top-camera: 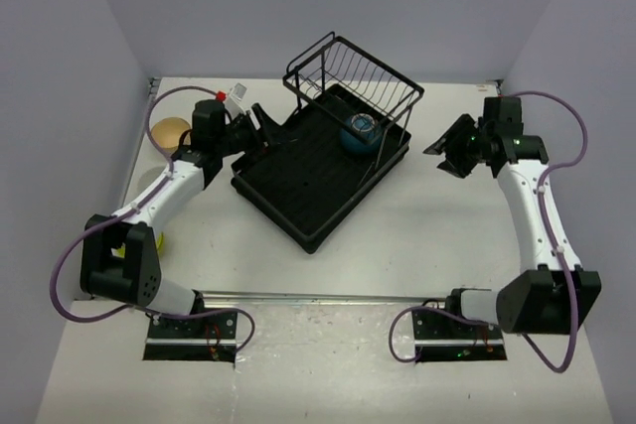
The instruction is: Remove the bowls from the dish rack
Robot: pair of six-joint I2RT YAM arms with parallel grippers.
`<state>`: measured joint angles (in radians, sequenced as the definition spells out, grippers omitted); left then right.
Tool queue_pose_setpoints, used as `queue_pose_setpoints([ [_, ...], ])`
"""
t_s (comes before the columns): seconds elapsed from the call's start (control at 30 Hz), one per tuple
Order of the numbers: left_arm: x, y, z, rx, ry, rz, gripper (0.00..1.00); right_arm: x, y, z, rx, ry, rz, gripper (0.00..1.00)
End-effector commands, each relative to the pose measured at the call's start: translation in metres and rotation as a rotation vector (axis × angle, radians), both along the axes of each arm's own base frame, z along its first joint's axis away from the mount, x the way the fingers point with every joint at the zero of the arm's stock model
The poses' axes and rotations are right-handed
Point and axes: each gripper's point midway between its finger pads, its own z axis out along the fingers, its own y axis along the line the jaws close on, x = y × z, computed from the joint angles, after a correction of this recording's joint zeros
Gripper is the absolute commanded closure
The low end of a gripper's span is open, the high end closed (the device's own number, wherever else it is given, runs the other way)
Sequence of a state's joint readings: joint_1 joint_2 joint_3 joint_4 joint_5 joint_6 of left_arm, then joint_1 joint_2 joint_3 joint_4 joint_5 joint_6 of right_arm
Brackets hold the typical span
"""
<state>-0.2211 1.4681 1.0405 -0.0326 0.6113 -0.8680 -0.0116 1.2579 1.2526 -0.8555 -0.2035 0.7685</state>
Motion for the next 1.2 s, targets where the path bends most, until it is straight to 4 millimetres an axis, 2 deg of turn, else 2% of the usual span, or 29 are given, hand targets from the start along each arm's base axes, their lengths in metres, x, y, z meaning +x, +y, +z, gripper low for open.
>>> queue_pose_setpoints([
  [0.0, 0.005, -0.015, 0.038, -0.15, -0.102, 0.021, 0.35, 0.034, -0.004, 0.008, 0.048, -0.041, 0.075, 0.48],
  [0.03, 0.011, -0.019, 0.047, -0.174, -0.155, 0.049, 0.35, 0.043, -0.01, 0.012, 0.057, -0.045, 0.065, 0.48],
  [0.1, 0.012, -0.022, 0.038, -0.208, -0.134, 0.103, 0.35, 0.059, -0.013, -0.004, 0.092, 0.006, 0.066, 0.48],
  [0.13, 0.018, -0.027, 0.039, -0.22, -0.163, 0.139, 0.35, 0.072, -0.017, 0.003, 0.094, -0.026, 0.067, 0.49],
  [0.17, 0.017, -0.03, 0.031, -0.229, -0.138, 0.156, 0.35, 0.08, -0.019, 0.002, 0.096, -0.026, 0.066, 0.5],
  [0.2, 0.02, -0.033, 0.028, -0.237, -0.131, 0.165, 0.35, 0.091, -0.021, -0.011, 0.097, 0.007, 0.07, 0.51],
  [0.23, 0.022, -0.043, 0.018, -0.238, -0.116, 0.163, 0.35, 0.104, -0.024, 0.001, 0.089, -0.026, 0.073, 0.52],
  [0.27, 0.023, -0.048, 0.015, -0.245, -0.105, 0.165, 0.36, 0.111, -0.026, -0.002, 0.086, -0.02, 0.074, 0.52],
  [0.3, 0.026, -0.054, 0.01, -0.245, -0.097, 0.165, 0.36, 0.12, -0.027, -0.015, 0.089, 0.013, 0.082, 0.52],
  [0.33, 0.029, -0.063, -0.002, -0.239, -0.083, 0.167, 0.36, 0.132, -0.028, -0.006, 0.089, -0.014, 0.092, 0.52],
  [0.37, 0.031, -0.067, -0.004, -0.248, -0.079, 0.174, 0.35, 0.138, -0.028, -0.01, 0.099, -0.006, 0.105, 0.52],
  [0.4, 0.035, -0.071, -0.015, -0.243, -0.065, 0.184, 0.35, 0.143, -0.024, -0.028, 0.123, 0.046, 0.126, 0.52],
  [0.43, 0.038, -0.075, -0.018, -0.247, -0.071, 0.196, 0.35, 0.151, -0.024, -0.022, 0.125, 0.031, 0.141, 0.52],
  [0.47, 0.041, -0.078, -0.018, -0.266, -0.059, 0.204, 0.35, 0.153, -0.023, -0.028, 0.13, 0.051, 0.15, 0.52],
  [0.5, 0.044, -0.079, -0.032, -0.265, -0.033, 0.214, 0.36, 0.154, -0.023, -0.034, 0.133, 0.062, 0.162, 0.53],
  [0.6, 0.052, -0.088, -0.034, -0.308, -0.02, 0.218, 0.37, 0.151, -0.022, -0.059, 0.141, 0.105, 0.176, 0.53],
  [0.73, 0.061, -0.099, -0.039, -0.305, -0.014, 0.21, 0.37, 0.147, -0.022, -0.081, 0.131, 0.128, 0.197, 0.54],
  [0.97, 0.084, -0.112, -0.051, -0.276, 0.017, 0.215, 0.37, 0.143, -0.016, -0.094, 0.128, 0.149, 0.23, 0.56],
  [1.0, 0.085, -0.112, -0.068, -0.237, 0.069, 0.225, 0.38, 0.143, -0.015, -0.095, 0.129, 0.152, 0.233, 0.56],
  [1.03, 0.092, -0.114, -0.063, -0.226, 0.063, 0.226, 0.38, 0.143, -0.015, -0.097, 0.129, 0.156, 0.234, 0.56],
  [1.1, 0.095, -0.113, -0.076, -0.185, 0.094, 0.241, 0.38, 0.142, -0.01, -0.101, 0.14, 0.161, 0.244, 0.56],
  [1.13, 0.098, -0.114, -0.074, -0.169, 0.093, 0.244, 0.38, 0.142, -0.008, -0.101, 0.14, 0.162, 0.251, 0.56],
  [1.17, 0.096, -0.112, -0.087, -0.127, 0.14, 0.255, 0.38, 0.141, -0.004, -0.103, 0.138, 0.165, 0.261, 0.56],
])
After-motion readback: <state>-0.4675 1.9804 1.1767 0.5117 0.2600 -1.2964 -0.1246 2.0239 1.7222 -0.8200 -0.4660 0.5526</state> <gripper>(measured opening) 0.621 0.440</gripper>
